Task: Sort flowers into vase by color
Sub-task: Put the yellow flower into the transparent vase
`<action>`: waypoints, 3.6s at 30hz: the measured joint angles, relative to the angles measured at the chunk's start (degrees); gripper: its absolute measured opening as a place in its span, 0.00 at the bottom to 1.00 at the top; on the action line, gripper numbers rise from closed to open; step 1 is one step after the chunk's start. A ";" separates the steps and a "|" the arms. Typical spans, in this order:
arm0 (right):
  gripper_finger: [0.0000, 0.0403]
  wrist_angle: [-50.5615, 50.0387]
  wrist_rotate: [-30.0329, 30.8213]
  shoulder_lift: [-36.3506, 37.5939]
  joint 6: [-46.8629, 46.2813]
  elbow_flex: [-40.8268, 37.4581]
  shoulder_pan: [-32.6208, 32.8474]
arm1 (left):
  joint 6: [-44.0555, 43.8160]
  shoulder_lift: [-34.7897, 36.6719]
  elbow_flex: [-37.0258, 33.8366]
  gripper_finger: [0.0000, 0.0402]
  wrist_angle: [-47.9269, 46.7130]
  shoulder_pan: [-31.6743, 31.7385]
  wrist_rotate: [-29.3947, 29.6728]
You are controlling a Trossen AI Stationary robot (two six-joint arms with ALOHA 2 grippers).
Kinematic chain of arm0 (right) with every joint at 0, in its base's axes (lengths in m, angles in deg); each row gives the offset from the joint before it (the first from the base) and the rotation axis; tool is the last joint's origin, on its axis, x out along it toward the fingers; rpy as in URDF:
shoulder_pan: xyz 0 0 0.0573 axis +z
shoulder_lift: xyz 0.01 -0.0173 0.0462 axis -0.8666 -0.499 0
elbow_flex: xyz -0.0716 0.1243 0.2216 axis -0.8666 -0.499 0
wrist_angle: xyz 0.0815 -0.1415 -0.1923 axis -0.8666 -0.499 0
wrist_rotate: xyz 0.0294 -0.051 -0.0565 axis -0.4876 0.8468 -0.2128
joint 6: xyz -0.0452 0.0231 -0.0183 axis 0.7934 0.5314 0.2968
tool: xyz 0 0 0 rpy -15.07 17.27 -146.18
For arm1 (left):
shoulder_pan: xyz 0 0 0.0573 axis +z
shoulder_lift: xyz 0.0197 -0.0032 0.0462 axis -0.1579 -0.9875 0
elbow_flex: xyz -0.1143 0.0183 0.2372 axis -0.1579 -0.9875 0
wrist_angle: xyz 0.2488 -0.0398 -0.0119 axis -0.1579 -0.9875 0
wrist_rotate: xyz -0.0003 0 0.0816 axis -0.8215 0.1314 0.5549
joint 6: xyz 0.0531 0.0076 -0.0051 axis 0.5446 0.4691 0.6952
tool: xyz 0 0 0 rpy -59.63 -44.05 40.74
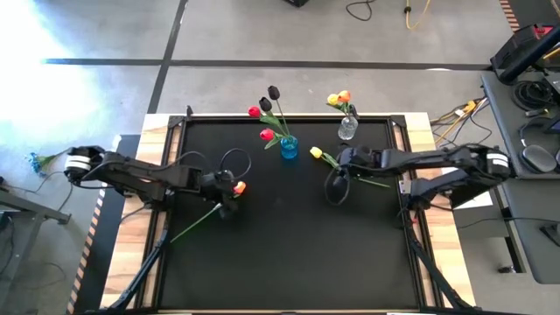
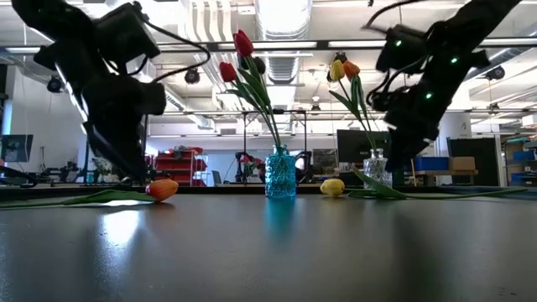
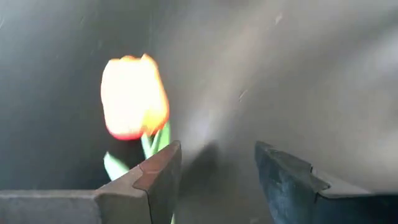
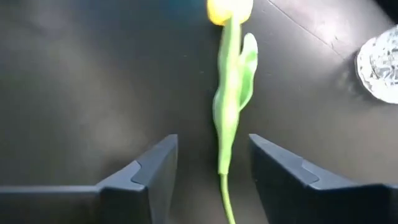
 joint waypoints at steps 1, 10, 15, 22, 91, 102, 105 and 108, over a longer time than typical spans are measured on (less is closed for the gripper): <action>0.48 0.28 0.00 -1.21 -0.25 0.50 -0.55 | 0.58 0.47 -0.54 0.47 1.64 0.00 0.00; 0.41 5.64 -5.64 -12.04 1.24 2.96 -6.44 | 2.64 6.23 -8.76 0.47 17.08 0.00 -0.23; 0.31 5.04 -5.68 -15.83 2.27 5.15 -8.66 | 2.36 8.72 -14.30 0.47 27.79 0.03 -0.25; 0.06 1.04 -7.36 -15.93 3.87 7.77 -9.76 | 1.55 9.91 -17.30 0.47 32.11 0.07 0.15; 0.02 79.69 9.51 8.44 10.91 -8.23 -26.56 | 4.52 10.19 -17.35 0.47 33.05 0.04 2.67; 0.02 84.27 9.07 4.61 10.84 -8.34 -26.54 | 3.62 10.19 -17.35 0.47 33.08 0.07 2.67; 0.02 84.92 9.07 3.54 10.84 -8.34 -26.54 | 3.58 10.19 -17.35 0.47 33.10 0.06 2.67; 0.02 85.57 9.05 2.48 10.85 -8.34 -26.54 | 3.58 10.19 -17.35 0.47 33.11 0.06 2.67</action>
